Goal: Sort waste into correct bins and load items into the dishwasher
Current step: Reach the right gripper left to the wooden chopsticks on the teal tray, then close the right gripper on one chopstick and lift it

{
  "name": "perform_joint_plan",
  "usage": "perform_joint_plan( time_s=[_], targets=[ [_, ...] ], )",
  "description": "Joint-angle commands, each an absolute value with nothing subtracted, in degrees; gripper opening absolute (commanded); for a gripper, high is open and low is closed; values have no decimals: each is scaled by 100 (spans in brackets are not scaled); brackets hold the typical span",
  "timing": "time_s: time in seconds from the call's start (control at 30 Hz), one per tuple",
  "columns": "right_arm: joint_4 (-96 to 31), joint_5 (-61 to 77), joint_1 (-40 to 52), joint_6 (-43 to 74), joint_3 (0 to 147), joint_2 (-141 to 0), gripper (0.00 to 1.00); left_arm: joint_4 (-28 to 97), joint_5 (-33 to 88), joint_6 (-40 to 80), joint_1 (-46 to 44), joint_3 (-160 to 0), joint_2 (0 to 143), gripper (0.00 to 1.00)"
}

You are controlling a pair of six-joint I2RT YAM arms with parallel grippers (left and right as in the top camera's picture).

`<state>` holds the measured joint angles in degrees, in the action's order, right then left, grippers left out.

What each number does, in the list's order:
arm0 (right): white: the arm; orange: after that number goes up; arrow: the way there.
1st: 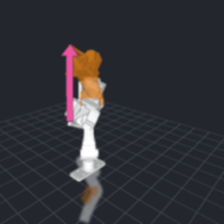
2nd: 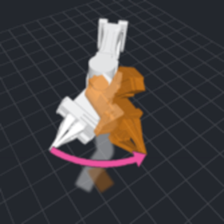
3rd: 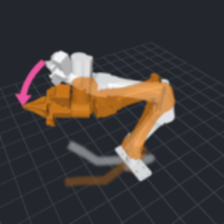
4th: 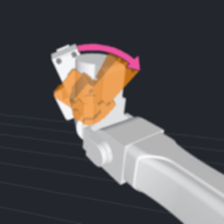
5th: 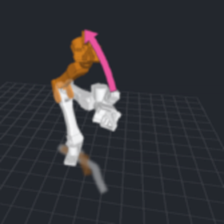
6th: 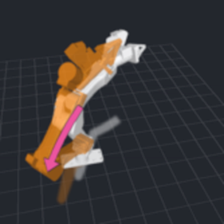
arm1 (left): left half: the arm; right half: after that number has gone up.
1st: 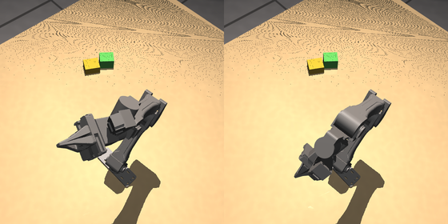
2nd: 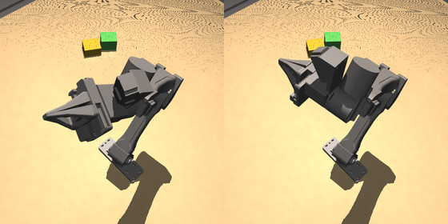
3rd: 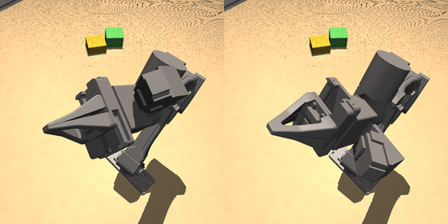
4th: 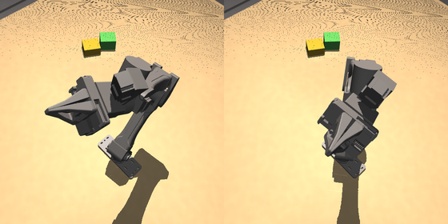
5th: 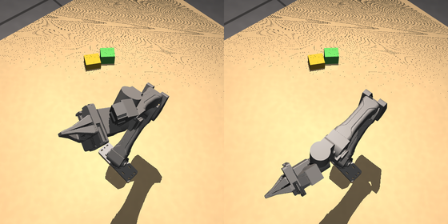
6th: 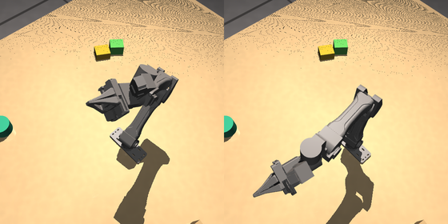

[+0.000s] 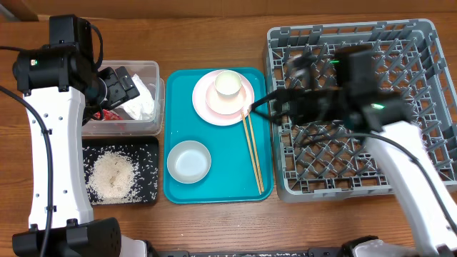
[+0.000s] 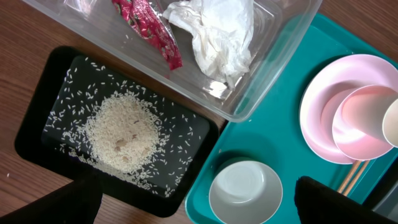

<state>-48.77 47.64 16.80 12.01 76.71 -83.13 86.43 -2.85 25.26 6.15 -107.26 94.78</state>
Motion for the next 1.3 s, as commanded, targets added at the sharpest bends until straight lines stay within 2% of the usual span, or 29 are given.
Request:
perform_joint_plan(
  time_s=[0.0,0.23,0.37,0.63,0.83,0.87,0.9,0.93,0.97,1.07,1.27],
  targets=[
    [-4880,4058,2377,1203,7723,-8748,100,8654,-340,2440,637,-10735,9489,100],
    [-4941,965,3833,1205,7723,-9247,100,8654,-340,2440,637,-10735,9489,100],
    [-4897,-97,4386,1205,7723,-9271,100,8654,-340,2440,637,-10735,9489,100],
    [-4711,-272,4687,1208,7723,-9271,100,8654,-340,2440,637,-10735,9489,100],
    [-4528,346,4687,1391,7723,-9271,100,8654,-340,2440,637,-10735,9489,100],
    [-4506,261,4687,1376,7723,-9271,95,8654,-340,2440,637,-10735,9489,100],
    [-4486,130,4687,1378,7723,-9271,73,8654,-340,2440,637,-10735,9489,100],
    [-4480,3,4687,1380,7723,-9275,56,8654,-340,2440,637,-10735,9489,100],
    [-4477,-69,4687,1396,7723,-9284,45,8654,-340,2440,637,-10735,9489,100],
    [-4491,-263,4687,1680,7723,-9343,39,8654,-340,2440,635,-10735,9489,100],
    [-4729,-958,4687,2069,7721,-9511,38,8654,-340,2440,637,-10735,9489,100]
  ],
)
